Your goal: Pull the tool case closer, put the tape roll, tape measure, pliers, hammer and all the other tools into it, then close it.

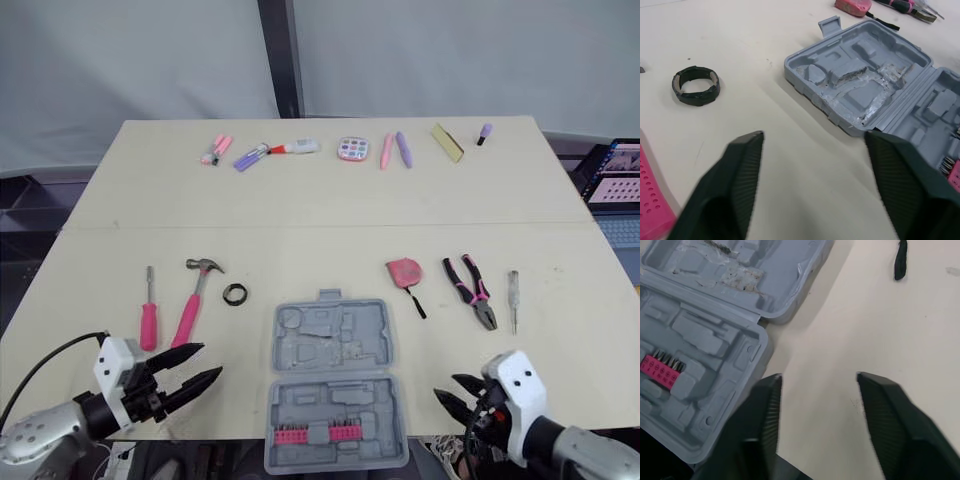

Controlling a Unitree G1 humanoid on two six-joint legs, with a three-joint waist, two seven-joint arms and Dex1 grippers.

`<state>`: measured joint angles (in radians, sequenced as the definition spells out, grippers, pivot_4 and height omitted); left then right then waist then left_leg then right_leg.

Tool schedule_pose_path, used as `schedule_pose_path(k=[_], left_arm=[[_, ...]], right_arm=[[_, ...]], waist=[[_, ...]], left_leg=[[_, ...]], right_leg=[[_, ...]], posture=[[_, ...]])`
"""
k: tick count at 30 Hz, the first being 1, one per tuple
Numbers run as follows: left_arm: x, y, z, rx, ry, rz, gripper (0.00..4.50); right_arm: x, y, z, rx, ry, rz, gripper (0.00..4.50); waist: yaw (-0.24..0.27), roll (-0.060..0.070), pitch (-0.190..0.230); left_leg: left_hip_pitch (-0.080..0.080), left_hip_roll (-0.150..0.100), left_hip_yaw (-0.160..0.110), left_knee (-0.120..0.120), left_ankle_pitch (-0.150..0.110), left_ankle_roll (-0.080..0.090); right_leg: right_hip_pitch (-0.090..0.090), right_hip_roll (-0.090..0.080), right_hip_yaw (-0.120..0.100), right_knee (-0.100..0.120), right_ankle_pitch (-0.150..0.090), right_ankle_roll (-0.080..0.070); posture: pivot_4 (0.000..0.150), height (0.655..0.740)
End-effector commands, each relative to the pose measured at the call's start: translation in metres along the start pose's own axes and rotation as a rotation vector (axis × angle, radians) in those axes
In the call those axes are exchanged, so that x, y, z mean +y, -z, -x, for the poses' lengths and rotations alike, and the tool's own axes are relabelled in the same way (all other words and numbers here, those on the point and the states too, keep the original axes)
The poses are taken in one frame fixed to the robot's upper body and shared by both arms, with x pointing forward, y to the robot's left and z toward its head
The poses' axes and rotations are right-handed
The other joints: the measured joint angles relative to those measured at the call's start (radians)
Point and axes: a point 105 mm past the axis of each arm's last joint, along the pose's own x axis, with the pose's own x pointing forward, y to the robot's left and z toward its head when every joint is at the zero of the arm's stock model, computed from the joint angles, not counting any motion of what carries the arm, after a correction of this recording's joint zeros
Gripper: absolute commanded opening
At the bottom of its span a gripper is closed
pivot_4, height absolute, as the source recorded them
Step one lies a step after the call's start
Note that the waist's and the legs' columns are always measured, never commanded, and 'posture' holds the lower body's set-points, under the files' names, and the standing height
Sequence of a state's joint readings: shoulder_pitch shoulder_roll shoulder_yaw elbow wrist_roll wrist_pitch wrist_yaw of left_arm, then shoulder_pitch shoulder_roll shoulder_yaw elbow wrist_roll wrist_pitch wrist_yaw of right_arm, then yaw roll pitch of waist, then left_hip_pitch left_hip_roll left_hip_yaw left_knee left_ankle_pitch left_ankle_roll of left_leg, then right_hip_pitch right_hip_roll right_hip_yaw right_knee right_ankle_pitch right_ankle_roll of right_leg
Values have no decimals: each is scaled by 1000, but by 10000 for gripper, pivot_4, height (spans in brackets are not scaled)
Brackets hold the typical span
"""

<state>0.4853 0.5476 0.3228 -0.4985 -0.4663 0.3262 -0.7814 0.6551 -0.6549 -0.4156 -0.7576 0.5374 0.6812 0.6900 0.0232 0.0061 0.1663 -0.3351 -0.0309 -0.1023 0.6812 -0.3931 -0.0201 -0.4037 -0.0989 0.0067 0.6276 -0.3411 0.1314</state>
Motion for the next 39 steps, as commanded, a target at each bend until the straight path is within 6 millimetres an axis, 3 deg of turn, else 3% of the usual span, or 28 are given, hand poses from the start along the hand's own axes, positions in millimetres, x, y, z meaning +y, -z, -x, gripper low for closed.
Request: schedule_pose_path(k=[1, 2, 22, 24, 28, 39], left_arm=[[-4, -2, 1, -17, 15, 1, 45000], [-5, -1, 1, -16, 15, 1, 45000], [-12, -3, -1, -42, 50, -22, 45000], [-8, -6, -2, -58, 15, -25, 45000], [6, -11, -5, -88, -76, 0, 45000], [11, -14, -12, -21, -55, -72, 45000]], right_arm=[[2, -4, 5, -13, -18, 15, 42359], [2, -4, 5, -13, -21, 14, 44676], [3, -8, 5, -37, -52, 65, 44676], [3, -15, 4, -88, -36, 101, 44676], [9, -47, 11, -387, -14, 225, 44676], [25, -46, 1, -461, -129, 287, 44676]], waist=[[0, 0, 0], [0, 0, 0], [0, 0, 0], [0, 0, 0], [0, 0, 0], [-3, 0, -1]], left_leg=[[0, 0, 0, 0, 0, 0], [0, 0, 0, 0, 0, 0], [0, 0, 0, 0, 0, 0], [0, 0, 0, 0, 0, 0], [1, 0, 0, 0, 0, 0], [2, 0, 0, 0, 0, 0]], right_leg=[[0, 0, 0, 0, 0, 0], [0, 0, 0, 0, 0, 0], [1, 0, 0, 0, 0, 0], [1, 0, 0, 0, 0, 0], [1, 1, 0, 0, 0, 0], [1, 0, 0, 0, 0, 1]], posture=[[1500, 7400], [1500, 7400], [1500, 7400], [1500, 7400], [1500, 7400], [1500, 7400]])
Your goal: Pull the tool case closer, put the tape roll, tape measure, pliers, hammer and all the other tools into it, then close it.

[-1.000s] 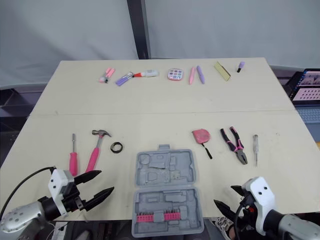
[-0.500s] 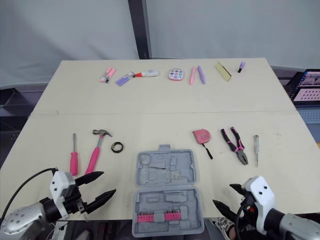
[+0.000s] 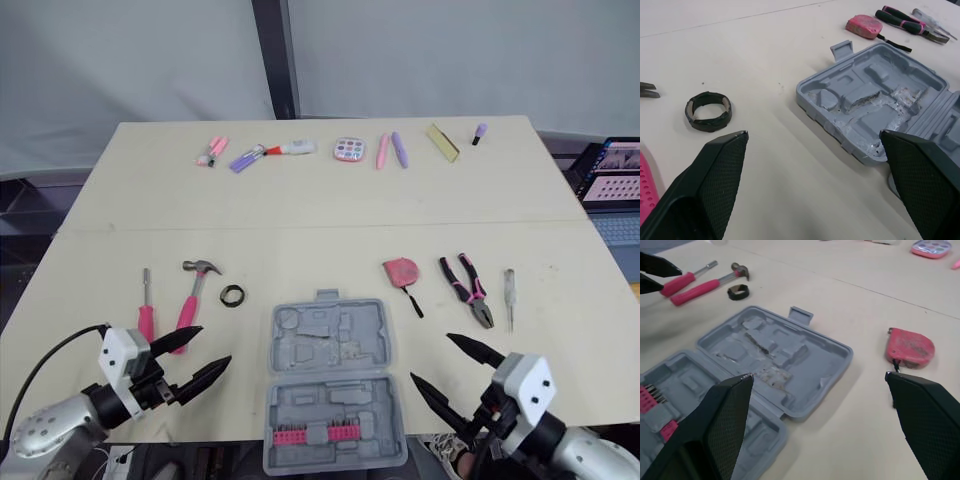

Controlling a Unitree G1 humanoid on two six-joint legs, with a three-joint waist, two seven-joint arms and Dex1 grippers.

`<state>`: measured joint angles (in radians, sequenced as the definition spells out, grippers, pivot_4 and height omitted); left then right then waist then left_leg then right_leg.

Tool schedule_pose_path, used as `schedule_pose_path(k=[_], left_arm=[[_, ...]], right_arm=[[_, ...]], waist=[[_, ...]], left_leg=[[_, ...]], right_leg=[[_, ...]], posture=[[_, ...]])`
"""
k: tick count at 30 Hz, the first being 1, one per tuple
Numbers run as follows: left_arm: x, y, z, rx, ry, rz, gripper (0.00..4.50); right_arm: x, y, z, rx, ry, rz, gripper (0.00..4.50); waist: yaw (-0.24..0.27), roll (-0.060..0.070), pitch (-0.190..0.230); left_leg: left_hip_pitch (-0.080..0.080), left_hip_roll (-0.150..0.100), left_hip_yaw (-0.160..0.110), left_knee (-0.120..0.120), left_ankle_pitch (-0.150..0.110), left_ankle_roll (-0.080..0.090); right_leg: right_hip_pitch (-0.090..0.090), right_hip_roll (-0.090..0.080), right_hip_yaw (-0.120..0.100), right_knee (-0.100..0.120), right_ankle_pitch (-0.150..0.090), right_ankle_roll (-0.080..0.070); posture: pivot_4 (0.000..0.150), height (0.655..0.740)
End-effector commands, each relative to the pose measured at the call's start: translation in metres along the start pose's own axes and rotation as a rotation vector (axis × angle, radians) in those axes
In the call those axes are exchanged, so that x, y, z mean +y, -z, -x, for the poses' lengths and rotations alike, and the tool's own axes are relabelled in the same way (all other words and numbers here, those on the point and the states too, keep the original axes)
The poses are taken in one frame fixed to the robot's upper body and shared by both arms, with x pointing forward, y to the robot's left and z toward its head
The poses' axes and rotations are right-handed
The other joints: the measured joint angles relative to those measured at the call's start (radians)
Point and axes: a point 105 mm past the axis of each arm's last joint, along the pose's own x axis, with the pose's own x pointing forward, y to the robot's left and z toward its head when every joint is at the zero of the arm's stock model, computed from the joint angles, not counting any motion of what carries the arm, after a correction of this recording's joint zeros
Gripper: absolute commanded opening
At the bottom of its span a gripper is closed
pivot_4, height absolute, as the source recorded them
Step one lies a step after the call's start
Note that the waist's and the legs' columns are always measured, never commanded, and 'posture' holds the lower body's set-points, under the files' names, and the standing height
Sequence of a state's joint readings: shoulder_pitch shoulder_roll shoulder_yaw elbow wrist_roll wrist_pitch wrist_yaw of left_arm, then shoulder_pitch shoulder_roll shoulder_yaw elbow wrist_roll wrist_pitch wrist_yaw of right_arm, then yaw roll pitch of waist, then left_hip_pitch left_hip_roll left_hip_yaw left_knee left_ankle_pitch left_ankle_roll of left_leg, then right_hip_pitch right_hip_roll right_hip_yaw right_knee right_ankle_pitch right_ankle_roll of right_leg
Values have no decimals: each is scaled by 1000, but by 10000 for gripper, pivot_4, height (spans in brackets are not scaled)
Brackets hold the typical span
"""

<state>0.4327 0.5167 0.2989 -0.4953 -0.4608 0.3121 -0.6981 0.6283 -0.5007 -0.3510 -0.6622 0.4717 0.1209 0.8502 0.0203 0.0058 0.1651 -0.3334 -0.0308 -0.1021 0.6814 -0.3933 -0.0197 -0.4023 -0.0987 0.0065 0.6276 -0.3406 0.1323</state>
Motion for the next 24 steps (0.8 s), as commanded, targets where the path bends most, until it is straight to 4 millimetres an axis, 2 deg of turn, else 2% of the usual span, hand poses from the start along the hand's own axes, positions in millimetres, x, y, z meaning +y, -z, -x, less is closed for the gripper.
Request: schedule_pose_path(k=[1, 6, 8, 11, 20, 24], left_arm=[[6, -10, -5, 46, 32, -68, 45000], [27, -32, -14, 260, 135, -209, 45000], [33, -51, -17, 296, 188, -250, 45000], [36, -69, -23, 374, 261, -322, 45000], [49, -88, -37, 672, 271, -490, 45000], [38, -88, -44, 766, 307, -512, 45000]], right_arm=[[6, -6, -4, -38, -59, 40, 44676], [5, -1, -11, -32, -95, 38, 44676], [4, 1, -12, -26, -104, 40, 44676], [4, 3, -16, -23, -121, 40, 44676], [2, 3, -19, -13, -128, 47, 44676], [-1, 2, -19, -3, -131, 51, 44676]], waist=[[0, 0, 0], [3, 2, -1], [0, 2, 0], [-6, 2, 0], [-22, 1, 1], [-22, 0, 1]], left_leg=[[0, 0, 0, 0, 0, 0], [0, -1, -4, 1, 1, -1], [0, -2, -4, 0, 0, 0], [-1, -2, -3, 0, 0, 0], [-2, -5, -1, 0, 0, 0], [-3, -7, 0, 1, 0, 0]], right_leg=[[0, 0, 0, 0, 0, 0], [2, 0, 0, 0, 0, 0], [2, 0, 0, 0, 0, 0], [0, 0, -1, 0, 0, 0], [-3, 2, -1, 5, 0, 0], [-6, 2, 0, 13, 0, 0]], posture=[[1500, 7400], [1500, 7400], [1500, 7400], [1500, 7400], [1500, 7400], [1500, 7400]])
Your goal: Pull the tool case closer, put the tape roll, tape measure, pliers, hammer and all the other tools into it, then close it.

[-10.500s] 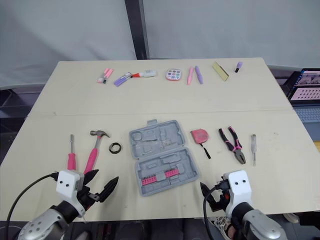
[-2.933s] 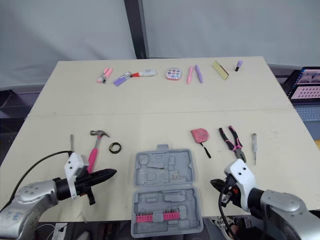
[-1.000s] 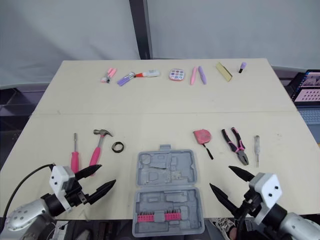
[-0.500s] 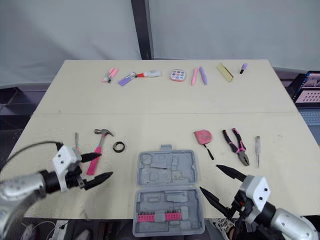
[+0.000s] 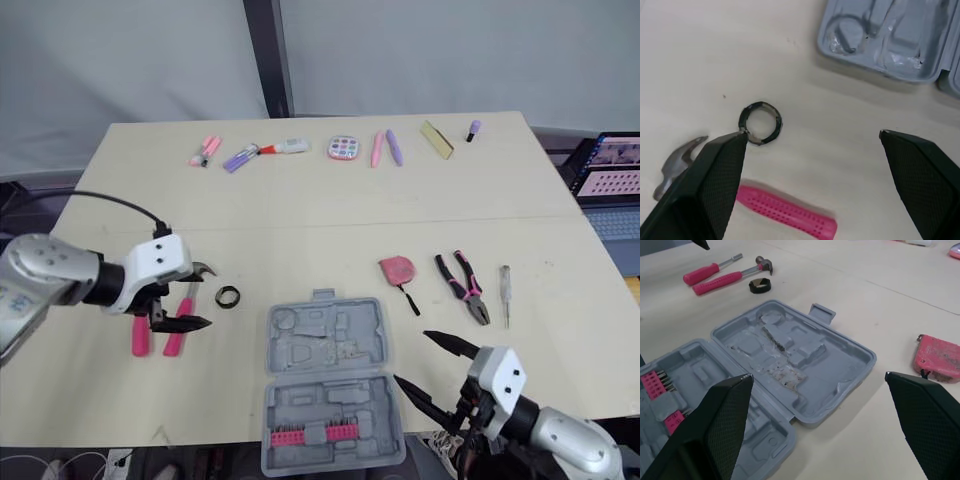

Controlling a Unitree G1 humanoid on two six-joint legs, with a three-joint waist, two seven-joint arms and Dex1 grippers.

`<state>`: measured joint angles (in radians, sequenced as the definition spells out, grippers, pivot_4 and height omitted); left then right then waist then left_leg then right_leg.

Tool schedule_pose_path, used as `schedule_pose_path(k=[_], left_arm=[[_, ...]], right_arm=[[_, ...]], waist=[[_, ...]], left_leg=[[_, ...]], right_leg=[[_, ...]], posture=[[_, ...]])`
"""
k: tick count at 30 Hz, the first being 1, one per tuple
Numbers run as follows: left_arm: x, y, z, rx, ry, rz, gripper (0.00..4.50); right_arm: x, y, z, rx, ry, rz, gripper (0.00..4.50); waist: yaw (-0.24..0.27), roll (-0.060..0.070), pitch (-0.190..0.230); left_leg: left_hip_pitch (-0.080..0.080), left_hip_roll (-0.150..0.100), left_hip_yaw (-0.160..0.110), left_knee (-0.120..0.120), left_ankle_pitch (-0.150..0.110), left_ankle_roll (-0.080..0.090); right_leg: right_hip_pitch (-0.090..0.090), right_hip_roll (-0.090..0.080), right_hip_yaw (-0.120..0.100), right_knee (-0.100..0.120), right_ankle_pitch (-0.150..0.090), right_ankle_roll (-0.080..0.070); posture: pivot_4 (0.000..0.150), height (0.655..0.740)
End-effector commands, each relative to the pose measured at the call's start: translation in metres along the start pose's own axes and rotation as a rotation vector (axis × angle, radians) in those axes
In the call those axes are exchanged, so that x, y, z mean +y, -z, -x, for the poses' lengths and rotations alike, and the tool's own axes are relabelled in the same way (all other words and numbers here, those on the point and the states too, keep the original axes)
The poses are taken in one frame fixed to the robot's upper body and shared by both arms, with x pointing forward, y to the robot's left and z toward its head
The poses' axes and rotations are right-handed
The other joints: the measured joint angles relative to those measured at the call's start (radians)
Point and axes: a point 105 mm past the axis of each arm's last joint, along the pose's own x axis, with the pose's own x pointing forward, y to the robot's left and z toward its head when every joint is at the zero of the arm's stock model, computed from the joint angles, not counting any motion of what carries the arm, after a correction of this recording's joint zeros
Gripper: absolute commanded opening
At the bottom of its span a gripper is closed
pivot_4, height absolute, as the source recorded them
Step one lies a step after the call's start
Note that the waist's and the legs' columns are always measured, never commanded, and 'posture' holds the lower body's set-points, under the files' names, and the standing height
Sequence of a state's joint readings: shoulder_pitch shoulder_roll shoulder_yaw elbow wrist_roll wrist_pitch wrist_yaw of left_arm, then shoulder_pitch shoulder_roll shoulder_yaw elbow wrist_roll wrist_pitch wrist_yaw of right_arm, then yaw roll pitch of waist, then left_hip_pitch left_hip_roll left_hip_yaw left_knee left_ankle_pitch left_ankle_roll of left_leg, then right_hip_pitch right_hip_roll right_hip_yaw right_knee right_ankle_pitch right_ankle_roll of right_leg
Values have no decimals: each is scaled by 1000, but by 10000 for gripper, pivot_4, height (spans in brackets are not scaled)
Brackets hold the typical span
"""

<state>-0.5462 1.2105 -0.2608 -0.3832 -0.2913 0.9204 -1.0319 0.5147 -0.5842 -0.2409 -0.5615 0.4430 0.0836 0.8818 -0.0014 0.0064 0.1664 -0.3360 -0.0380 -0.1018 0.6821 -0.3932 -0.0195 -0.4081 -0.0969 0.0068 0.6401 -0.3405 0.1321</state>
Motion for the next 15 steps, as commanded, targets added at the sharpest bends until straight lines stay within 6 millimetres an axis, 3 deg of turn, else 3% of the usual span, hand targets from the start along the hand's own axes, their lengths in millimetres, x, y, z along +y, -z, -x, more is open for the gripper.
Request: schedule_pose_path(k=[1, 6, 15], left_arm=[[-9, -7, -5, 72, 46, -14, 45000], [-13, -8, -15, 162, 59, -82, 45000], [-3, 2, -28, 211, 36, -83, 45000]], right_arm=[[-2, -6, 1, -10, -6, 16, 44676], [-4, -8, 1, -6, -7, 18, 44676], [-1, -9, 2, -3, -7, 21, 44676]], waist=[[0, 0, 0], [0, -1, 1], [2, -3, 2]], left_leg=[[0, 0, 0, 0, 0, 0], [0, 0, 0, 1, 0, 0], [0, 0, 0, 2, 0, 0]], right_leg=[[0, 0, 0, 0, 0, 0], [0, 0, 0, 2, 0, 0], [-1, 0, 0, 3, 0, 0]], posture=[[1500, 7400], [1500, 7400], [1500, 7400]])
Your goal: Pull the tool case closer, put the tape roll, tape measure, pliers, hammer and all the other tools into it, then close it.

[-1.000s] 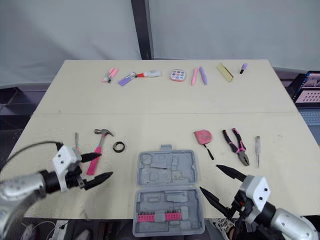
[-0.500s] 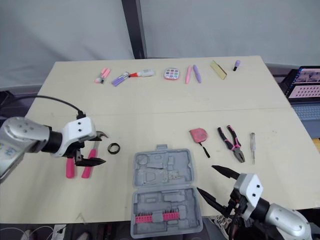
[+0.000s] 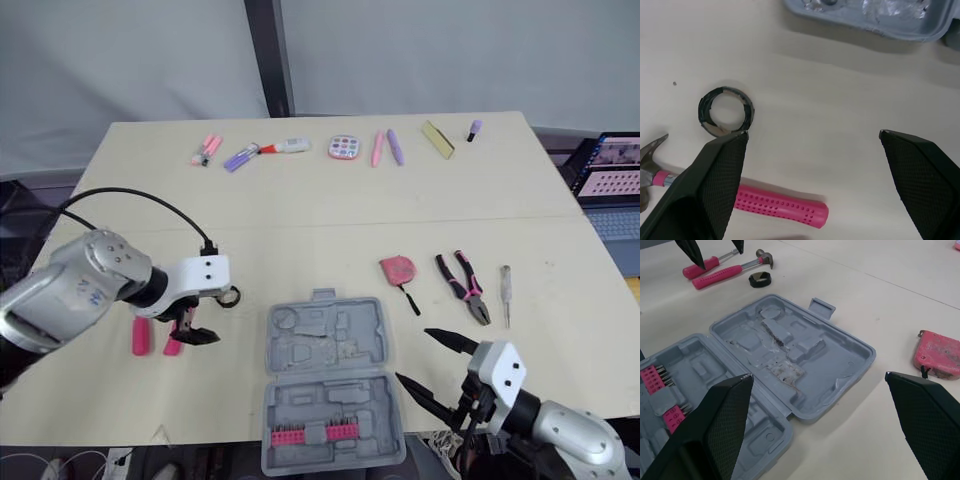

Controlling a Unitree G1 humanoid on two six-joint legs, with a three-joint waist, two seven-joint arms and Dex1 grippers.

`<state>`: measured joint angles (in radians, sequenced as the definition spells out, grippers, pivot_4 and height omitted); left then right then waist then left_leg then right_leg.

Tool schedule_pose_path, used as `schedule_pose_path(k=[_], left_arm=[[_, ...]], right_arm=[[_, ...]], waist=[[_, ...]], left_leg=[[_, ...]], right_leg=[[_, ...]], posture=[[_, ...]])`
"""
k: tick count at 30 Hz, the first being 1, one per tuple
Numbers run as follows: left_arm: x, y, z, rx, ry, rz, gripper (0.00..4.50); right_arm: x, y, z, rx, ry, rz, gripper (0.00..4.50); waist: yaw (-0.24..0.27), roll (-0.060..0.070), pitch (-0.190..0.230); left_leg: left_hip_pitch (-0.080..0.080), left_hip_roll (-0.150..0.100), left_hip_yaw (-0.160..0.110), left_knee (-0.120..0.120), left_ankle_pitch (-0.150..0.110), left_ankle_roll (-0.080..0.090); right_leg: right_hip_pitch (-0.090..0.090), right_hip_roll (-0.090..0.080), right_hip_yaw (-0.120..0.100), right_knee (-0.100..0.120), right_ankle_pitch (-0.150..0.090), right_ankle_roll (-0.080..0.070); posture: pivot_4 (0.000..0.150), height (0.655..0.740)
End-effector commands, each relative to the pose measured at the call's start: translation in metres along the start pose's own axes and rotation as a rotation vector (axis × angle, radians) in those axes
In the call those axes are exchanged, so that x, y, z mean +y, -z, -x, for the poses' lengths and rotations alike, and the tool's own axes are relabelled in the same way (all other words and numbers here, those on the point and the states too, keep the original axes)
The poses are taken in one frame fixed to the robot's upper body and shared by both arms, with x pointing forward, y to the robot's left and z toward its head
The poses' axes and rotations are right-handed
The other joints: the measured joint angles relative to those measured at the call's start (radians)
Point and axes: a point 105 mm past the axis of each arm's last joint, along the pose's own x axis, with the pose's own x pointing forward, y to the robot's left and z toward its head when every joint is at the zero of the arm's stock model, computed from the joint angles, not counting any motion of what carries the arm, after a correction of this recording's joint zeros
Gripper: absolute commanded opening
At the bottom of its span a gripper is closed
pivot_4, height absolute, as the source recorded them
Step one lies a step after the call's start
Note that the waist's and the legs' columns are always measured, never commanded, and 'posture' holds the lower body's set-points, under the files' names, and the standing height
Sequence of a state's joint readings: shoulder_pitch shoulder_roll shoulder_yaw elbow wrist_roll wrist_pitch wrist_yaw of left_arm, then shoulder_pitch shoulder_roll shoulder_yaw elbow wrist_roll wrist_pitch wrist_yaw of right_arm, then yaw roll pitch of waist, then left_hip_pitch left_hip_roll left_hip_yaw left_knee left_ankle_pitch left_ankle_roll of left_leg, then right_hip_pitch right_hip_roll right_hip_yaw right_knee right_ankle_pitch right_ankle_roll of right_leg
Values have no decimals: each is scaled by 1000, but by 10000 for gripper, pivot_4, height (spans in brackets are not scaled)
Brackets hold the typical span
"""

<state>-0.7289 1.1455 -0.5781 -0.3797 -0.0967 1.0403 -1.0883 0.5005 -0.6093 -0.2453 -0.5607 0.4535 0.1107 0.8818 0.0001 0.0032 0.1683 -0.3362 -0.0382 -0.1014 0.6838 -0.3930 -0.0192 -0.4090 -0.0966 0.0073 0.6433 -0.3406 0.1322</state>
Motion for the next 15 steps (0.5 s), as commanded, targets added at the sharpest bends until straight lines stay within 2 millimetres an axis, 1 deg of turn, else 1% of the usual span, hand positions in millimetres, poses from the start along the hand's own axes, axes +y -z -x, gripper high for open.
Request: schedule_pose_path(k=[1, 4, 11, 15], left_arm=[[9, 0, -2, 5, -41, -23, 45000], [18, 0, -10, 12, -66, -33, 45000], [22, 4, -24, 21, -53, -39, 45000], [25, 2, -31, 11, -52, -35, 45000]], right_arm=[[2, -9, 3, -21, 10, 21, 44676], [3, -9, 3, -21, 18, 18, 44676], [4, -8, 4, -18, 41, 16, 44676], [5, -8, 4, -18, 49, 12, 44676]], waist=[[1, 0, 0], [4, 0, 0], [3, -1, 1], [3, -1, 0]], left_leg=[[0, 0, 0, 0, 0, 0], [0, -1, 0, 1, 0, 0], [0, -1, 0, 1, 0, 0], [0, -1, 0, 1, 0, 0]], right_leg=[[0, 0, 0, 0, 0, 0], [0, -1, 0, 0, 0, 0], [0, -1, 0, 1, 0, 0], [0, -1, 0, 1, 0, 0]], posture=[[1500, 7400], [1500, 7400], [1500, 7400], [1500, 7400]])
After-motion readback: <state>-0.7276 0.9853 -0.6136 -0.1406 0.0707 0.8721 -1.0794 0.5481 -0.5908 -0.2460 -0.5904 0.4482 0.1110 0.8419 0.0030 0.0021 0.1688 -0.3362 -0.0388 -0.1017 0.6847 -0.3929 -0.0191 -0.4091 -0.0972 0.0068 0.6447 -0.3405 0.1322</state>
